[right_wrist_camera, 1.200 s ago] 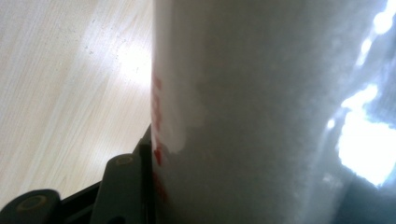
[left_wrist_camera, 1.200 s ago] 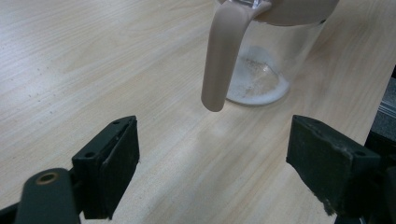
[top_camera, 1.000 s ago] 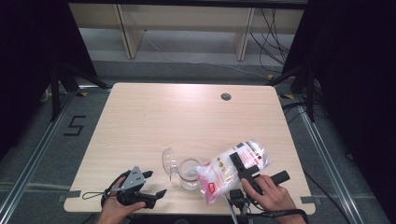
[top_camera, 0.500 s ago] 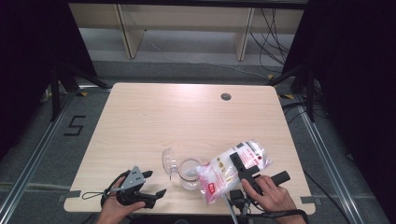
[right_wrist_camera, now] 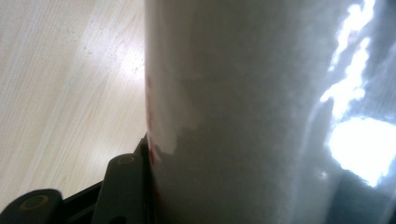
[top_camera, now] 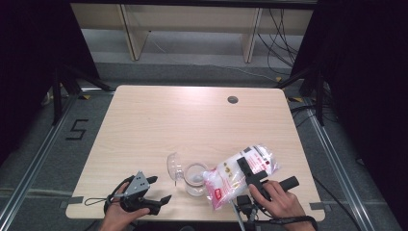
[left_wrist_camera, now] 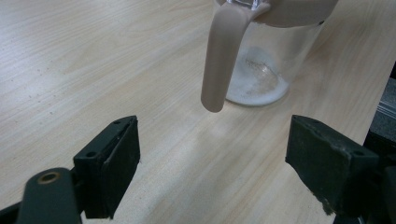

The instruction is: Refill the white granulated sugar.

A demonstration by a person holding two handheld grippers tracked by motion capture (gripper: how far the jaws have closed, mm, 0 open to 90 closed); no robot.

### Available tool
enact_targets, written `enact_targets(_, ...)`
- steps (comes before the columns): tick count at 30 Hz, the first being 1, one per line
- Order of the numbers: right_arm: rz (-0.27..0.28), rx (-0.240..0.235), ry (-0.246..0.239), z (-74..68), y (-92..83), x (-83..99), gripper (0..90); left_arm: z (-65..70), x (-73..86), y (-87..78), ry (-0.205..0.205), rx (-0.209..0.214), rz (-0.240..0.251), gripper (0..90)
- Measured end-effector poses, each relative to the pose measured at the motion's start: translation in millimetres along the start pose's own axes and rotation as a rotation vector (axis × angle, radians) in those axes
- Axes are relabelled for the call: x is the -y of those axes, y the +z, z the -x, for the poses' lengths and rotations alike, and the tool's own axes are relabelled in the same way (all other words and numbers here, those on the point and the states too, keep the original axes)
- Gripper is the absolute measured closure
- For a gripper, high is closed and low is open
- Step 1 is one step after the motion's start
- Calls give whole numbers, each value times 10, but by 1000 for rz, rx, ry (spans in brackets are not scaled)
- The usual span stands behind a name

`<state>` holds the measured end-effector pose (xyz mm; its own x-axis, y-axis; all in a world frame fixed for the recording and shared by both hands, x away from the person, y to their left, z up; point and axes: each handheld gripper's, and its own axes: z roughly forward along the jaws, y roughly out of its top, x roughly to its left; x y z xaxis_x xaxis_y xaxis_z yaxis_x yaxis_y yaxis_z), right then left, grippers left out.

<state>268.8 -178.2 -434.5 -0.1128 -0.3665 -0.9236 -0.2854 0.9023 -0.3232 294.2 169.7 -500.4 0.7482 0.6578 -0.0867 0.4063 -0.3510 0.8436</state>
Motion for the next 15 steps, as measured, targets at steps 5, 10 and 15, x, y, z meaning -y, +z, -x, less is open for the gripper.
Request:
enact_targets(5,17,8,-43,24,3,7,506,-2,0,-2,2,0,-3,173)
enact_targets(10,27,9,-42,24,9,1,508,-3,1,1,-1,6,3,173)
enact_targets(15,25,2,-20,17,7,-7,509,0,0,-1,0,0,0,173)
